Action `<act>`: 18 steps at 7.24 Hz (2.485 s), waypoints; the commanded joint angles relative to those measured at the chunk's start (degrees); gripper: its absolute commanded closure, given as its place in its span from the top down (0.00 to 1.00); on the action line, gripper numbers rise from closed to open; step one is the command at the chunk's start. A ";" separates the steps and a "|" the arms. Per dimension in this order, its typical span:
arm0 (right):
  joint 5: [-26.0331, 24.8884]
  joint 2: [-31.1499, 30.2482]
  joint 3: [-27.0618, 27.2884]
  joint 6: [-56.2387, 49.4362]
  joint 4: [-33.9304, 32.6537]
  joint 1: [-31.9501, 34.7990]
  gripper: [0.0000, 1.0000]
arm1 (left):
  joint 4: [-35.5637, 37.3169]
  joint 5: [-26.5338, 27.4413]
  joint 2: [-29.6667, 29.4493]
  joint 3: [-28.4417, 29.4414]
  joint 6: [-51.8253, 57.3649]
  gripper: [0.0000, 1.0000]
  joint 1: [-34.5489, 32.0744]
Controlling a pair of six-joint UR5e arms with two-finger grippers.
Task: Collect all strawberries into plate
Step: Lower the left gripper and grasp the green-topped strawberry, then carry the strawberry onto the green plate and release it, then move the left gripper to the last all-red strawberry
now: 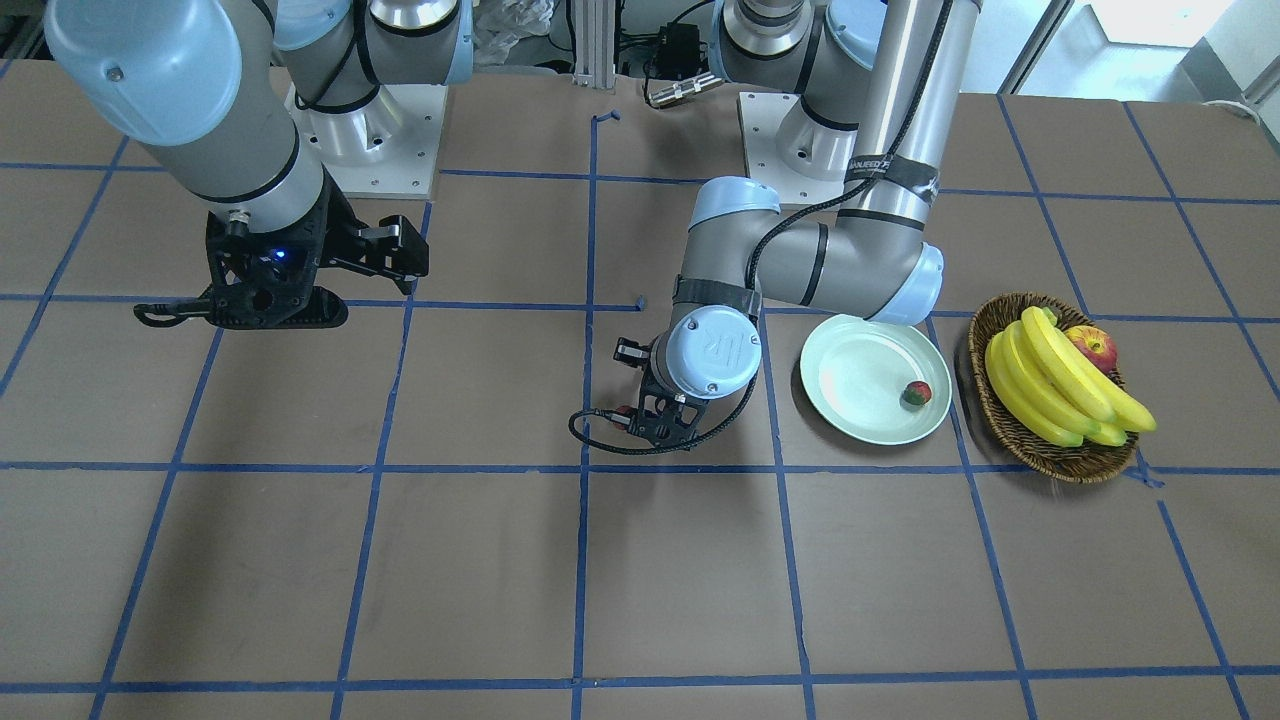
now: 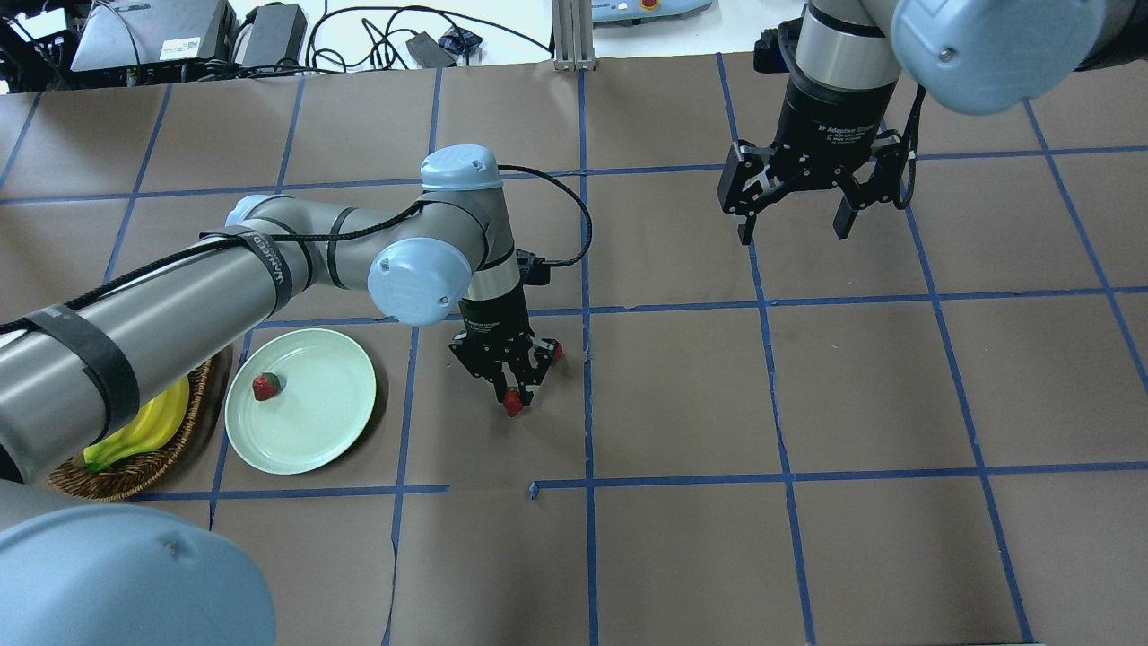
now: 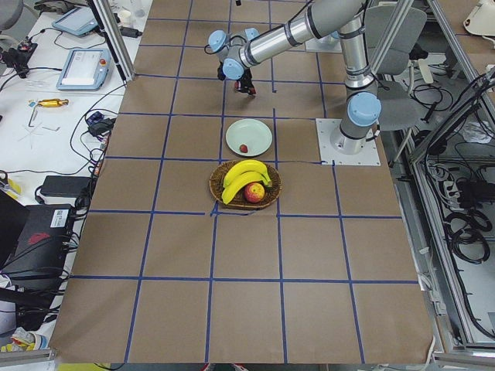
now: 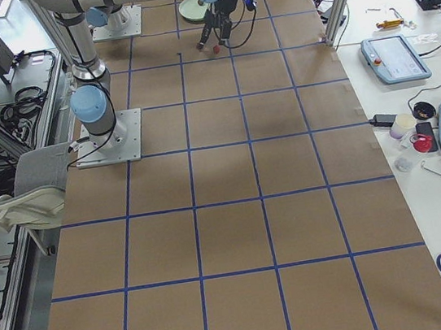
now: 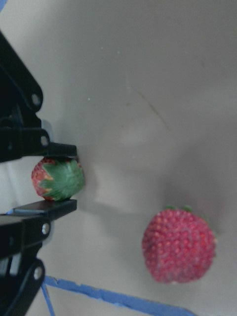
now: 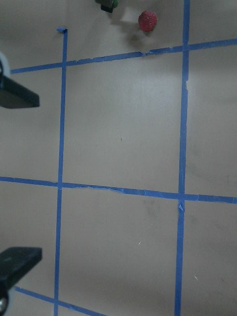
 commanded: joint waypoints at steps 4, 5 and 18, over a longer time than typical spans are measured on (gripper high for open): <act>-0.09 0.00 0.00 0.02 0.00 0.00 1.00 | -7.79 12.37 5.12 3.31 11.09 0.00 9.34; 0.00 0.00 0.00 0.02 0.00 0.00 1.00 | -8.41 16.84 5.12 2.87 15.06 0.00 12.59; -0.35 0.09 0.00 -0.25 0.00 0.00 1.00 | -0.52 10.32 8.29 3.74 1.46 1.00 13.44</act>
